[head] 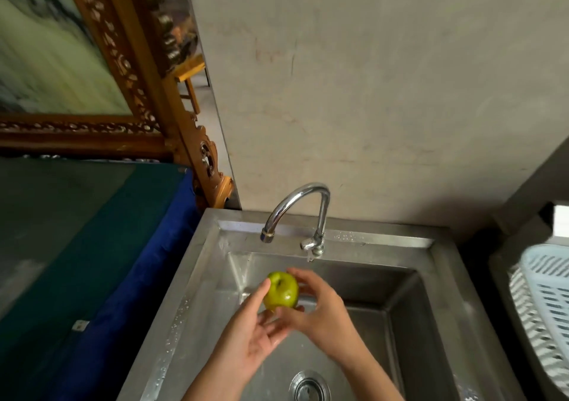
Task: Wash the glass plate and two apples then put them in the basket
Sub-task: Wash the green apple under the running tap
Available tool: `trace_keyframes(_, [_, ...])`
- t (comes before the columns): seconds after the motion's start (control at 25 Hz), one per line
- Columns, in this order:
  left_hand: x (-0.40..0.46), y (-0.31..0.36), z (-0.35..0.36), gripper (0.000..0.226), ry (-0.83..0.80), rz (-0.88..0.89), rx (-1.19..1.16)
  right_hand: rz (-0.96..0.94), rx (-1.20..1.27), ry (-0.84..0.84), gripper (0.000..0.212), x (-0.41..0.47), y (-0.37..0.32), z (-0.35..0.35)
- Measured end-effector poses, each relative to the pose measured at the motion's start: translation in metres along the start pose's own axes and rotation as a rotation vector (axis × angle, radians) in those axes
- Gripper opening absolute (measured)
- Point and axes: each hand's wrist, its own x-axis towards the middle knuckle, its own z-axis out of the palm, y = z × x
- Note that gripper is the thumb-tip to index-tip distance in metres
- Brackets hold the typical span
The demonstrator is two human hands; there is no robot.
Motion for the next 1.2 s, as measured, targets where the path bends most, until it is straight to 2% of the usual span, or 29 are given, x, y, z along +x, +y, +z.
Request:
trace_keyframes(0.08, [-0.02,-0.005,0.011,0.037,-0.058,0.006,0.092,-0.013,-0.029,0.08,0.055,-0.018,-0.015,-0.013])
trace_keyframes(0.16, [-0.043,-0.007,0.021,0.025,-0.157,0.058,0.299,-0.018,-0.027,0.133,0.05,-0.039,-0.03,-0.029])
trace_keyframes(0.24, [-0.064,-0.01,0.029,0.037,-0.243,0.204,0.62,-0.033,-0.019,0.196,0.049,-0.065,-0.047,-0.045])
trace_keyframes(0.32, [-0.083,-0.012,0.039,0.051,-0.292,0.408,0.821,-0.054,-0.02,0.262,0.049,-0.092,-0.061,-0.056])
trace_keyframes(0.4, [-0.108,-0.02,0.052,0.057,-0.415,0.547,0.913,-0.064,-0.011,0.356,0.047,-0.127,-0.075,-0.066])
trace_keyframes(0.56, [-0.145,-0.045,0.069,0.053,-0.592,0.684,0.989,-0.074,0.032,0.445,0.056,-0.193,-0.092,-0.083])
trace_keyframes(0.72, [-0.174,-0.076,0.083,0.051,-0.674,0.685,0.981,-0.082,-0.003,0.469,0.057,-0.255,-0.106,-0.101])
trace_keyframes(0.88, [-0.189,-0.117,0.096,0.054,-0.795,0.679,1.058,-0.063,-0.043,0.59,0.051,-0.308,-0.102,-0.118])
trace_keyframes(1.12, [-0.188,-0.214,0.131,0.057,-0.9,0.643,1.201,-0.022,-0.147,0.77,0.041,-0.384,-0.05,-0.168])
trace_keyframes(1.2, [-0.183,-0.253,0.143,0.059,-0.915,0.635,1.241,-0.011,-0.195,0.781,0.041,-0.404,-0.02,-0.192])
